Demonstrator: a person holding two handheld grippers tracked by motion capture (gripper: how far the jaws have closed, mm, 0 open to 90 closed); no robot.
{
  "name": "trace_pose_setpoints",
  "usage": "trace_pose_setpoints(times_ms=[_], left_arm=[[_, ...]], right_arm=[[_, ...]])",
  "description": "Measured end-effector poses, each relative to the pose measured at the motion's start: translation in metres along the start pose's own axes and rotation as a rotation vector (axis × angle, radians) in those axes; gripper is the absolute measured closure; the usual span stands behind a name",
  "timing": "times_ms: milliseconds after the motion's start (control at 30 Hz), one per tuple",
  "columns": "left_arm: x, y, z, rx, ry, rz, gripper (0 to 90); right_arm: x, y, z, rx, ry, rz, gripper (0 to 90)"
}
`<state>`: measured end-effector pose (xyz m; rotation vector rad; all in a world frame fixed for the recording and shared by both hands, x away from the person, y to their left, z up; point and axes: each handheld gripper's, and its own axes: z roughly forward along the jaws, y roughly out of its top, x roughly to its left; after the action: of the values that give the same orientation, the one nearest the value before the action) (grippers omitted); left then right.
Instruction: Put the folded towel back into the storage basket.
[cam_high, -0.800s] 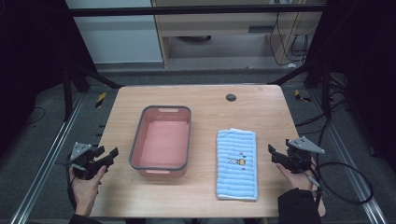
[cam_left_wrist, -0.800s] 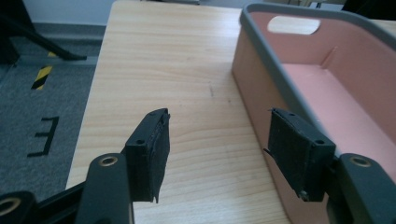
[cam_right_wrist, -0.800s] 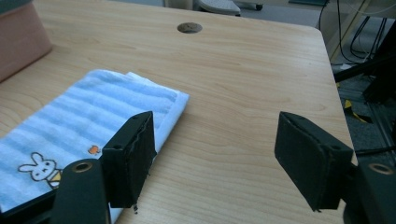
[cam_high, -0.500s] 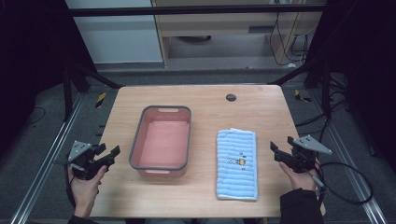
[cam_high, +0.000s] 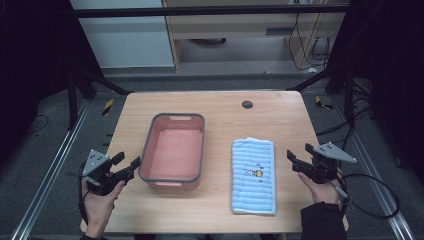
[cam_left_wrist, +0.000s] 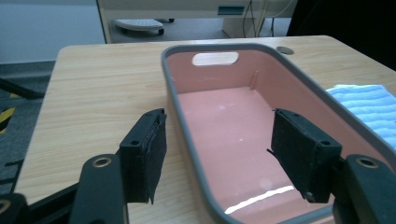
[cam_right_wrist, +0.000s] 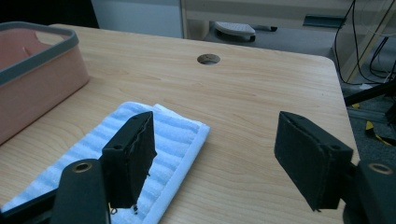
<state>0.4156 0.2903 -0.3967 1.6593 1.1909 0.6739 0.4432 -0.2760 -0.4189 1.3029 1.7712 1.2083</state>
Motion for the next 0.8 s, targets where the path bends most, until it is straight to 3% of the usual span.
trace_pose_setpoints(times_ms=[300,800], left_arm=[[-0.023,0.0,0.008,0.011,-0.026,0.042,33.8],[-0.05,0.009,0.015,-0.02,-0.06,0.058,34.6]], right_arm=[[0.001,0.006,-0.002,-0.005,0.007,0.01,28.3],[0.006,0.016,0.004,0.007,0.022,0.008,27.8]])
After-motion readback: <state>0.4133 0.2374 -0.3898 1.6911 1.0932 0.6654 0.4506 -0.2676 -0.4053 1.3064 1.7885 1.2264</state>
